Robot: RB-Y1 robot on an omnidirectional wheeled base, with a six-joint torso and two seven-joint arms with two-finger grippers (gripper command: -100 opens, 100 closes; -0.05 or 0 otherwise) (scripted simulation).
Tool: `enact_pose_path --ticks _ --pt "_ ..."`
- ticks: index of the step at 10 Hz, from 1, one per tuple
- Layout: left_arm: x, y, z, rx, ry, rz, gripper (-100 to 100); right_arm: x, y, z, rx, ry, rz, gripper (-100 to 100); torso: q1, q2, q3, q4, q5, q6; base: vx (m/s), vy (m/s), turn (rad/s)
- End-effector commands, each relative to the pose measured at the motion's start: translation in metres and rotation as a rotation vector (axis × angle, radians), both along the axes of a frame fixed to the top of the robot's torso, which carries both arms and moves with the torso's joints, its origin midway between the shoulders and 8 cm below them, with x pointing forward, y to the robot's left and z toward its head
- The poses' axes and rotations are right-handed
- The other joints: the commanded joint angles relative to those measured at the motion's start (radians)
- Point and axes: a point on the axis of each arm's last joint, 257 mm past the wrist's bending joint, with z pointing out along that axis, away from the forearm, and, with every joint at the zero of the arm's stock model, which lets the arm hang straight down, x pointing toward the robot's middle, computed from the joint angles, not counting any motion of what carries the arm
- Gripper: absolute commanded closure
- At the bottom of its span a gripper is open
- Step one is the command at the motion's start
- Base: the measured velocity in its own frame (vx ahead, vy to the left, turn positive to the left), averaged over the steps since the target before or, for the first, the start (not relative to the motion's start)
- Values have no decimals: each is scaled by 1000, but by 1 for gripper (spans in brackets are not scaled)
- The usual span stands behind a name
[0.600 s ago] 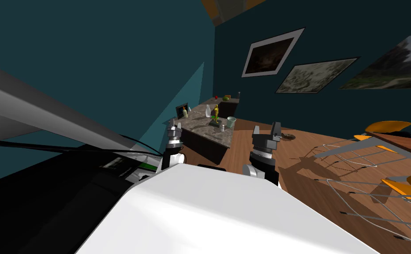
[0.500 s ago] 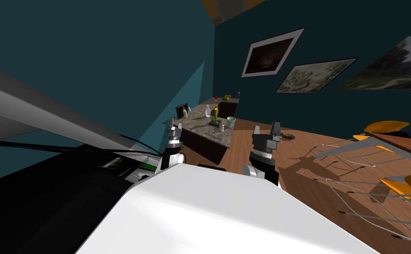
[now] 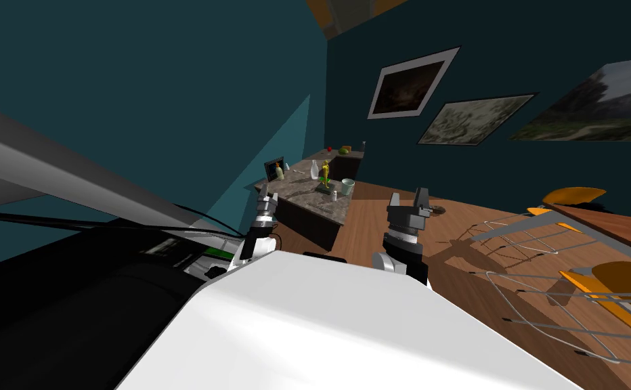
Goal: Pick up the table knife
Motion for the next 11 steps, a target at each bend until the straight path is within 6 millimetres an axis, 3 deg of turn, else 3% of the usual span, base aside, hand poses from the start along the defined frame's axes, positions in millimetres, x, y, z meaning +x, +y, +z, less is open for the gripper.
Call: enact_pose_path --ticks 1,11 --pt "4 15 -15 13 64 16 -100 0 0 0 0 0 0 0 0 0 0 0 0 0 7 -235 -10" --pt "8 73 -76 25 317 112 -100 0 0 0 0 0 0 0 4 -4 -2 -1 1 0 12 -140 -6"
